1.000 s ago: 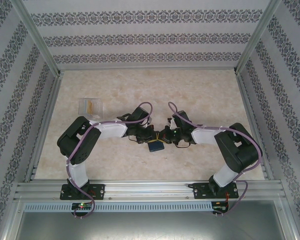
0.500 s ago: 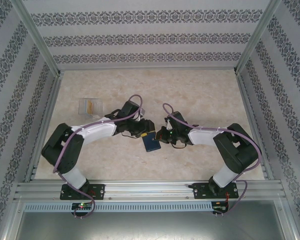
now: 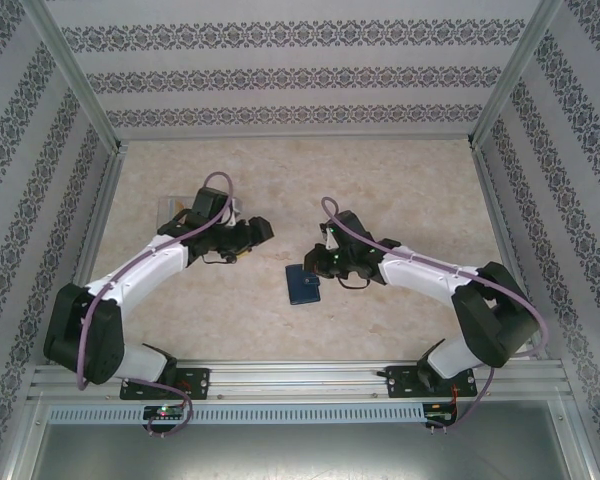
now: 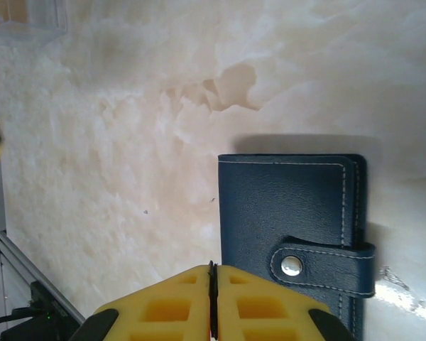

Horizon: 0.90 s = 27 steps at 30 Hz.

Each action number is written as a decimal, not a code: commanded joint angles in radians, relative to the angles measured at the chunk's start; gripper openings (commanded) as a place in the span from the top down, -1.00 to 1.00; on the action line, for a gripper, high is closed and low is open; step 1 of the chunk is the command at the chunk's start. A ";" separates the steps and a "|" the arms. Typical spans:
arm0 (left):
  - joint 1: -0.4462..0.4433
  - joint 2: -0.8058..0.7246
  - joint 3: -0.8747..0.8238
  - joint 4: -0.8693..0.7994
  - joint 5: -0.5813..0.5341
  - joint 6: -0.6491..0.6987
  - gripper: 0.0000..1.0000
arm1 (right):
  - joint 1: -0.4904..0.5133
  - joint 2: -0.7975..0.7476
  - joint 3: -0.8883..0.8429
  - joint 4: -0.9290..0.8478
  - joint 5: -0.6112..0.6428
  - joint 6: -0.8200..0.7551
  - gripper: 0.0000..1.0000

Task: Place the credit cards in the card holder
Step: Close the button on the card holder.

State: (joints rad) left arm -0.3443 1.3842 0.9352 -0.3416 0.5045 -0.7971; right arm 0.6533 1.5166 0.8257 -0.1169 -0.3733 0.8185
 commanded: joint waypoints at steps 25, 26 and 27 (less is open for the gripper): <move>0.201 -0.179 -0.073 -0.157 -0.004 0.132 -0.99 | 0.141 0.125 -0.152 0.025 0.364 -0.074 0.90; 0.207 -0.189 -0.073 -0.166 -0.016 0.141 -0.99 | 0.158 0.125 -0.152 0.017 0.391 -0.084 0.90; 0.212 -0.196 -0.067 -0.179 -0.035 0.150 -0.99 | 0.173 0.123 -0.153 0.017 0.412 -0.093 0.91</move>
State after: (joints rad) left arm -0.1547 1.2221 0.8749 -0.4656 0.5102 -0.6899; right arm 0.7898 1.6035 0.7311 0.0250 -0.1101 0.7715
